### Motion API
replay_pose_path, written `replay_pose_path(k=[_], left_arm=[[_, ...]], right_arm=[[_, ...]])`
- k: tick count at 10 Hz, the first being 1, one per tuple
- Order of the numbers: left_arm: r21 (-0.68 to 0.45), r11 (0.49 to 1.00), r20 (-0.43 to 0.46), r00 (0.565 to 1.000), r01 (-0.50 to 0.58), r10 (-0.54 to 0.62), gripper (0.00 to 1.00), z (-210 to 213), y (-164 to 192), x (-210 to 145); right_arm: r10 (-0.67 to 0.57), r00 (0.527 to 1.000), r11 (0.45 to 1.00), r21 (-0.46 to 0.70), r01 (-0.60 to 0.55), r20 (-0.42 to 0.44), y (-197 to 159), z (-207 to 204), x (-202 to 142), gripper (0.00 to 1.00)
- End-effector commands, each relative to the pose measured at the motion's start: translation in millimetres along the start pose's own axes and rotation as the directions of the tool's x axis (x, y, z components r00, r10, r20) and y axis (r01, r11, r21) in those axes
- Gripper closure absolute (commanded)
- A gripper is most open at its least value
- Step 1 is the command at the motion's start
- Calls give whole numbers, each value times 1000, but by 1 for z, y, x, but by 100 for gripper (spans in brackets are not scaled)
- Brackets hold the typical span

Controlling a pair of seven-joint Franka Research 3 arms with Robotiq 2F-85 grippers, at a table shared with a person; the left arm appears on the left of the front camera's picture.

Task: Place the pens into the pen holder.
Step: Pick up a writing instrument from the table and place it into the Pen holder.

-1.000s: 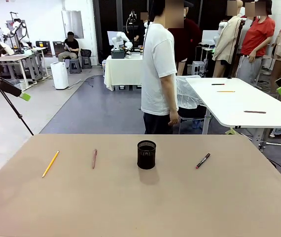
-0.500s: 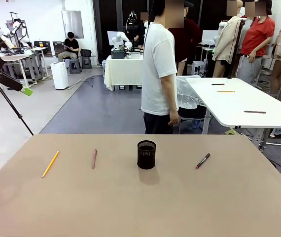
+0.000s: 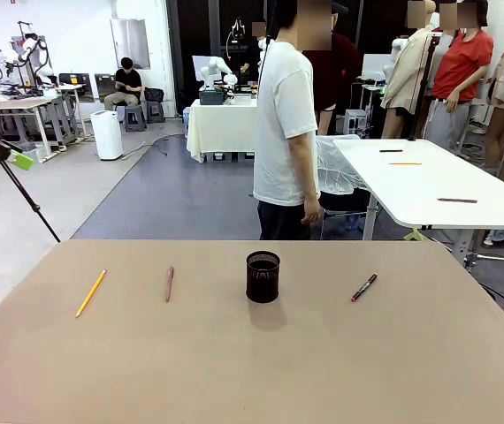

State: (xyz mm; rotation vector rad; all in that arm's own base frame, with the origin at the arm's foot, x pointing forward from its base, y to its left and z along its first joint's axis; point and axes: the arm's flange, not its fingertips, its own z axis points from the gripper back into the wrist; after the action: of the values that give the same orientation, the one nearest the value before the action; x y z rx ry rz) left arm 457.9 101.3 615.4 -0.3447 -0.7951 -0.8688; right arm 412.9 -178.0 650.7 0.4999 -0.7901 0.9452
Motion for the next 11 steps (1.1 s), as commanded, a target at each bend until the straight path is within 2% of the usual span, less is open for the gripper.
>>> replay_pose_path(k=[1, 4, 6, 7, 11], left_arm=[[-16, 999, 16, 999, 33, -33, 0, -1, -9, -3], [-17, 999, 12, 999, 41, -41, 0, 0, -12, -3], [34, 999, -5, 1000, 28, -28, 0, -1, -10, -5], [-14, 1000, 0, 1000, 22, -22, 0, 0, -7, 2], [-14, 1000, 0, 1000, 22, -22, 0, 0, -7, 2]], right_arm=[[11, 999, 1000, 19, -12, 43, -18, 11, 2, 0], [-13, 1000, 1000, 26, 12, 19, -38, 14, 11, 0], [-29, 999, 1000, 8, 29, 36, -41, 14, 11, 0], [-23, 1000, 1000, 12, 23, -3, -35, 8, 7, 0], [-23, 1000, 1000, 12, 23, -3, -35, 8, 7, 0]])
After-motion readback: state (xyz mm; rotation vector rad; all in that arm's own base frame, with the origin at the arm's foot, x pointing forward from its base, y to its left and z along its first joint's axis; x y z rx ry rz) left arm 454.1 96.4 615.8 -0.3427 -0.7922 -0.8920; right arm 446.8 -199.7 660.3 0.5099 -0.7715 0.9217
